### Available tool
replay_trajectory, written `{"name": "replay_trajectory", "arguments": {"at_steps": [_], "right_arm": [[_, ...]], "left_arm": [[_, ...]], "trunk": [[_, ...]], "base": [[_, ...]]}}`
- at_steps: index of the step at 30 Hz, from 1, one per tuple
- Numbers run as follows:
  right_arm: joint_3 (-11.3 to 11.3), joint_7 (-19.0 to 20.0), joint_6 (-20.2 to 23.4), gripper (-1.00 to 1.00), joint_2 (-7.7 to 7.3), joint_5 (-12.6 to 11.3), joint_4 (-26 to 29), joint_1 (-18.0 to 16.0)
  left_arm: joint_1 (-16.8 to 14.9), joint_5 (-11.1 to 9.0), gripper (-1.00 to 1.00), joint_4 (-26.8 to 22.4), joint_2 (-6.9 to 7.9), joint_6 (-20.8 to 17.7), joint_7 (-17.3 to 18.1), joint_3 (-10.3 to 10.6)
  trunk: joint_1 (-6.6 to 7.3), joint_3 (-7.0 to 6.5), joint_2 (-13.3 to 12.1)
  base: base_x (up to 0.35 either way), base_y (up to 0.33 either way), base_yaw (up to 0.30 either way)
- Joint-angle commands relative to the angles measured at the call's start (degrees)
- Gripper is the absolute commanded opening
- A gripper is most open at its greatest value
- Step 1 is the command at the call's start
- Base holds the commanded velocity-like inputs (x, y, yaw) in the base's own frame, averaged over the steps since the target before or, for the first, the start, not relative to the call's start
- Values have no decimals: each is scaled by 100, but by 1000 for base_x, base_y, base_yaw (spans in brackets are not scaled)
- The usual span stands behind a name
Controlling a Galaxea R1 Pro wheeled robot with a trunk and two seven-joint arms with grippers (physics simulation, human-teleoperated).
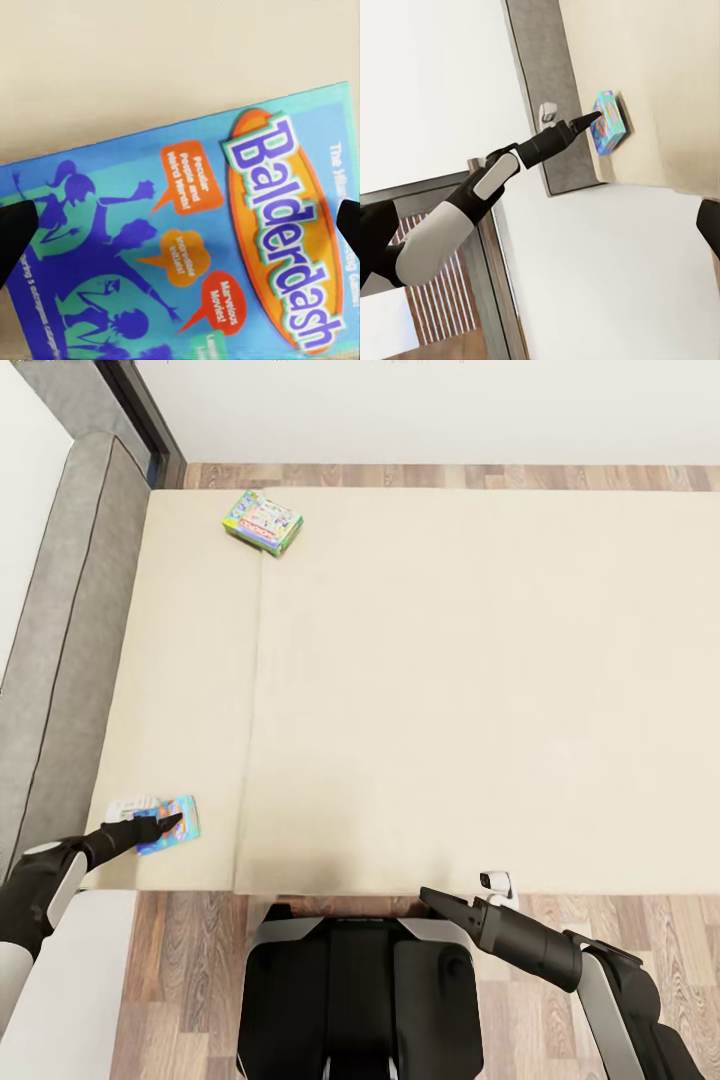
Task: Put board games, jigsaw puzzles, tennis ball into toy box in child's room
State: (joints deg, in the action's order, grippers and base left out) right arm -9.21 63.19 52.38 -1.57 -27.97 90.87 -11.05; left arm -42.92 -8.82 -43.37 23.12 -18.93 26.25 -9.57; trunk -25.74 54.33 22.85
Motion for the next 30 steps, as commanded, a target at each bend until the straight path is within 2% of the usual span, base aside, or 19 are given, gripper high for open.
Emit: {"name": "replay_trajectory", "arguments": {"at_steps": [1, 30], "right_arm": [[-2, 9, 26, 100, -1, -7, 1, 0], [-4, 9, 26, 100, -1, -7, 1, 3]], "left_arm": [[3, 2, 100, 101, -1, -49, 12, -10], [3, 0, 100, 101, -1, -59, 12, -11]], "trunk": [[-4, -3, 6], [-4, -32, 6]], "base": [[-70, 21, 0], [-13, 25, 0]]}}
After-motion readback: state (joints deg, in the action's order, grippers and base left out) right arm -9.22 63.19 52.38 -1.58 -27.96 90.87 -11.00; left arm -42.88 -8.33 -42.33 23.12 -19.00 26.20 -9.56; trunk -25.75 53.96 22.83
